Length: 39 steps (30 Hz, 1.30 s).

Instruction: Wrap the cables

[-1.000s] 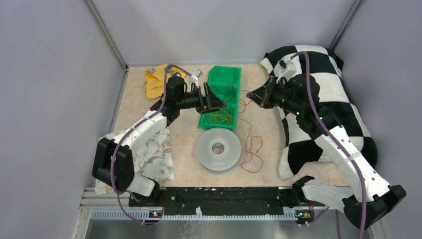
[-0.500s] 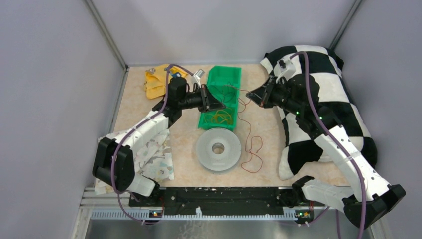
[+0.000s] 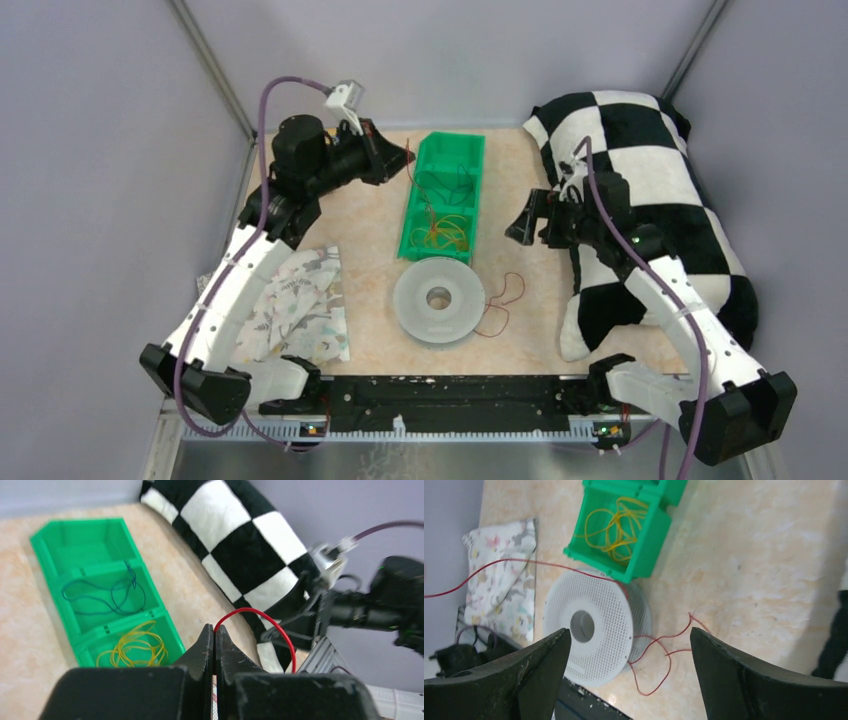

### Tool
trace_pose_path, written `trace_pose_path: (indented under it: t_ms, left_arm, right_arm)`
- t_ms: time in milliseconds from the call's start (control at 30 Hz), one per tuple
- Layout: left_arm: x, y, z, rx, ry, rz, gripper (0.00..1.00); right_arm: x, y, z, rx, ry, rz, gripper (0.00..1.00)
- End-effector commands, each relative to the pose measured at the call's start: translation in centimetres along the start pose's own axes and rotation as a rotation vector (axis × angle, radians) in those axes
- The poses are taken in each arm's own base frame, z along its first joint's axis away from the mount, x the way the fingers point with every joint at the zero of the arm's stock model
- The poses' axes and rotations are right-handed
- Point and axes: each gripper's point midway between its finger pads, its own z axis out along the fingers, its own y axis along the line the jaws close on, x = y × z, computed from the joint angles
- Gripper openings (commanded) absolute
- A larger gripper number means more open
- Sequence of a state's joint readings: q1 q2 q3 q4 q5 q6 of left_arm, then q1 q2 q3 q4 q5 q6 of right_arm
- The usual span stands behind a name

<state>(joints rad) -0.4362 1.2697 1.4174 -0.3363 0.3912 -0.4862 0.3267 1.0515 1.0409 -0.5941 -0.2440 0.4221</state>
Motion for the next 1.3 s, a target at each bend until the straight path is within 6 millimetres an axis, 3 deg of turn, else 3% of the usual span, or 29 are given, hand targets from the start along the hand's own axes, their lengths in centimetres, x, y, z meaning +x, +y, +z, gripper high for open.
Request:
trace_pose_path:
  t_ms: [0, 67, 167, 233, 333, 467, 600, 700, 800, 933, 967, 1000, 1033, 1067, 1100, 1167, 1267]
  left_arm:
    - [-5.3, -3.0, -3.1, 0.013, -0.140, 0.104, 0.00]
    - [-6.4, -4.4, -3.5, 0.051, -0.158, 0.109, 0.00]
    - [-7.1, -6.0, -3.6, 0.117, -0.152, 0.097, 0.00]
    - [-7.4, -6.7, -3.6, 0.149, -0.146, 0.089, 0.00]
    - [-7.9, -7.4, -3.7, 0.170, -0.154, 0.085, 0.00]
    - [-8.3, -7.8, -3.9, 0.181, -0.159, 0.076, 0.00]
    - [-8.3, -8.2, -3.9, 0.196, -0.156, 0.061, 0.00]
    - [-8.2, -8.5, -3.8, 0.219, -0.150, 0.037, 0.00]
    - [-8.1, -8.9, -3.9, 0.244, -0.149, 0.018, 0.00]
    - [-8.2, -9.2, -4.3, 0.249, -0.152, 0.021, 0.00]
    - [-8.2, -9.3, -4.4, 0.250, -0.153, 0.025, 0.00]
    - [-8.3, -9.3, -4.6, 0.247, -0.157, 0.030, 0.00]
    - [-8.4, -9.3, -4.7, 0.242, -0.159, 0.034, 0.00]
    - [-8.4, -9.2, -4.9, 0.231, -0.165, 0.040, 0.00]
    - [-8.6, -9.0, -5.0, 0.214, -0.171, 0.049, 0.00]
    - [-8.8, -8.2, -5.3, 0.159, -0.184, 0.073, 0.00]
    - [-9.3, -6.3, -5.6, 0.050, -0.202, 0.123, 0.00]
  right_arm:
    - [1.4, 4.2, -0.6, -0.280, 0.023, -0.068, 0.89]
    - [1.6, 5.6, -0.1, -0.337, 0.007, -0.094, 0.89]
    - [1.4, 8.4, 0.2, -0.363, -0.077, -0.289, 0.90]
    - [1.4, 9.9, 0.4, -0.426, -0.153, -0.402, 0.90]
    - [0.7, 11.7, 0.2, -0.539, -0.256, -0.441, 0.90]
    - [-0.1, 12.4, 2.3, -0.519, -0.298, -0.444, 0.97]
    - [0.0, 14.2, 3.7, -0.558, -0.350, -0.494, 0.99]
    - [0.2, 14.7, 5.9, -0.562, -0.330, -0.503, 0.99]
    - [0.1, 14.3, 8.3, -0.523, -0.312, -0.481, 0.96]
    - [0.2, 13.0, 10.1, -0.443, -0.295, -0.458, 0.91]
    - [0.5, 12.8, 10.4, -0.439, -0.276, -0.460, 0.85]
    - [1.0, 12.7, 10.5, -0.445, -0.251, -0.463, 0.72]
    - [1.6, 12.6, 10.5, -0.445, -0.225, -0.467, 0.53]
    - [2.0, 12.0, 10.5, -0.426, -0.204, -0.463, 0.20]
    - [2.1, 11.0, 10.5, -0.371, -0.198, -0.445, 0.00]
    - [2.2, 7.8, 9.9, -0.224, -0.204, -0.411, 0.00]
    - [1.7, 2.7, 7.3, -0.042, -0.270, -0.325, 0.00]
